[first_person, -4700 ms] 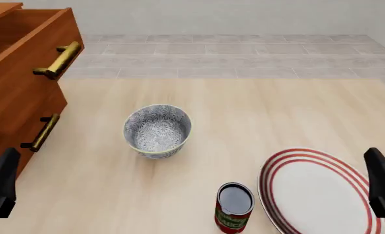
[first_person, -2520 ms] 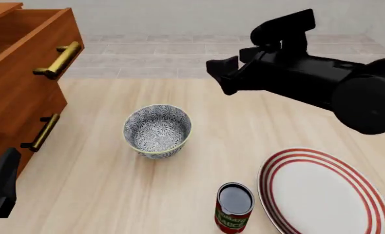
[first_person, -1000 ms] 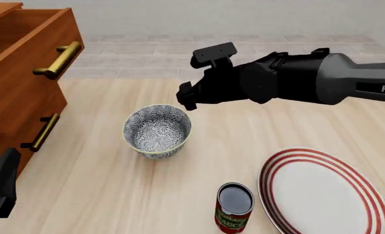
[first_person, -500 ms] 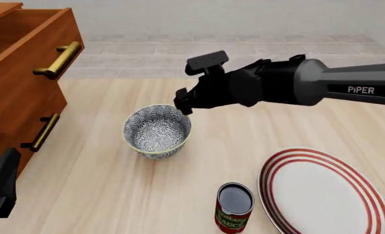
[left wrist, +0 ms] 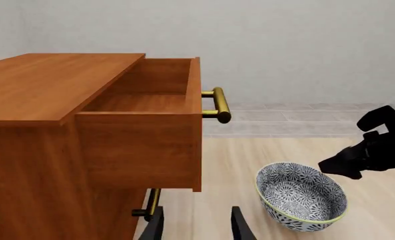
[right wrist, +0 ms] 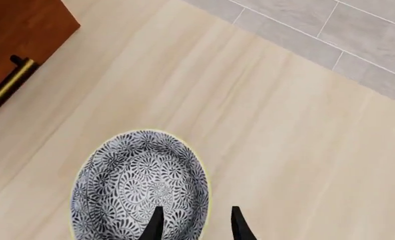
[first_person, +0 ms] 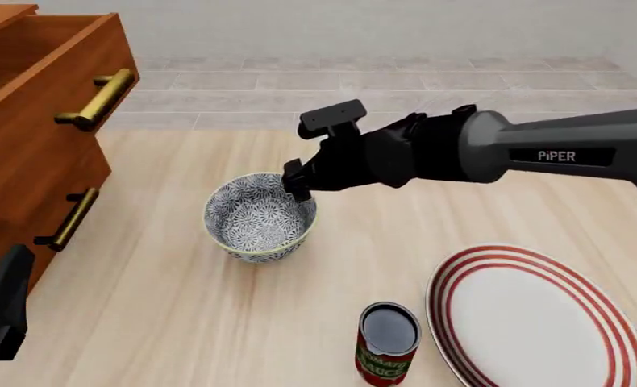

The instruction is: Put the bowl on the plate.

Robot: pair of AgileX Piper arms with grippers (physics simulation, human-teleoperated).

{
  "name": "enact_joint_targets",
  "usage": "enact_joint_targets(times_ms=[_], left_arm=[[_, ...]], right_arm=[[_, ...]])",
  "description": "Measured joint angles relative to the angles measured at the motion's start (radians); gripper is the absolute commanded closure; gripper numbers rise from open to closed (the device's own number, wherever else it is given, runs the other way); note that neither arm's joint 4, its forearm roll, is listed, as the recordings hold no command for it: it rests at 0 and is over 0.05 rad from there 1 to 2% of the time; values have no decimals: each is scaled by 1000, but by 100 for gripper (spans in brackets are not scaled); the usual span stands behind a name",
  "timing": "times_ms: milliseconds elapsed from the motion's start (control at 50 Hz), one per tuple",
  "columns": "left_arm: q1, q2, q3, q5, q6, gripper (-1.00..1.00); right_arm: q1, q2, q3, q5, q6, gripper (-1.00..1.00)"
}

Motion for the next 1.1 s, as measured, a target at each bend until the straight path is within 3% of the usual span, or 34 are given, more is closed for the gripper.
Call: enact_joint_targets(times_ms=[1100], left_arm=[[0, 0, 0, 0, 0, -100]], right_arm=[[-6, 136, -13, -47, 18, -100]])
